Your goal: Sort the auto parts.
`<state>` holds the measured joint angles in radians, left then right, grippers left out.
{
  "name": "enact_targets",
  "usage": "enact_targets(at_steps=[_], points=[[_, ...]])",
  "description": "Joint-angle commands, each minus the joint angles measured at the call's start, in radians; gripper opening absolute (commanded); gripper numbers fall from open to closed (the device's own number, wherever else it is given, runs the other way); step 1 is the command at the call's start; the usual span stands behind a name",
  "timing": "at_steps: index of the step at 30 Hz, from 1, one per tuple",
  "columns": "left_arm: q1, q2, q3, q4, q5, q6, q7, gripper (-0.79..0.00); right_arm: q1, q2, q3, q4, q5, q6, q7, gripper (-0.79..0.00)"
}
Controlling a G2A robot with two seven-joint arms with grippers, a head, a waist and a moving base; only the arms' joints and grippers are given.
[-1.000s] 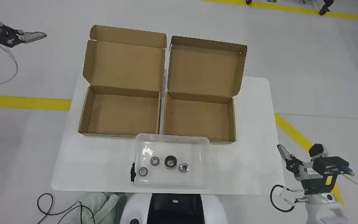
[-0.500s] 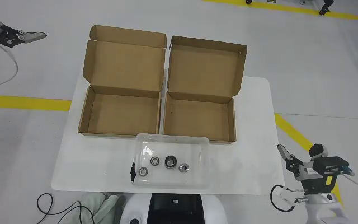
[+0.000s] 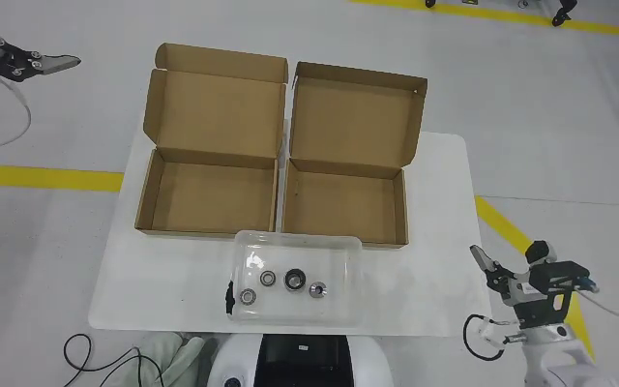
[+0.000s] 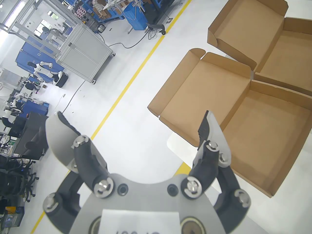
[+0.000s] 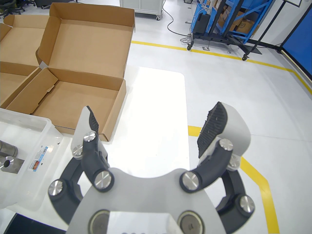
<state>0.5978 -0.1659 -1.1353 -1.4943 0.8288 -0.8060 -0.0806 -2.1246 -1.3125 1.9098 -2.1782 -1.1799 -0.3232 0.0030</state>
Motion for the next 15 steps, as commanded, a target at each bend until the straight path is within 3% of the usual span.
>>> enact_targets(at_steps=[1, 15], points=[[0.000, 0.000, 0.000, 0.000, 0.000, 0.000, 0.000, 0.000, 0.010, 0.002, -0.009, -0.002, -0.014, -0.023, 0.013, 0.000], [0.000, 0.000, 0.000, 0.000, 0.000, 0.000, 0.000, 0.000, 0.054, 0.012, -0.066, 0.011, -0.090, -0.113, 0.032, 0.000]])
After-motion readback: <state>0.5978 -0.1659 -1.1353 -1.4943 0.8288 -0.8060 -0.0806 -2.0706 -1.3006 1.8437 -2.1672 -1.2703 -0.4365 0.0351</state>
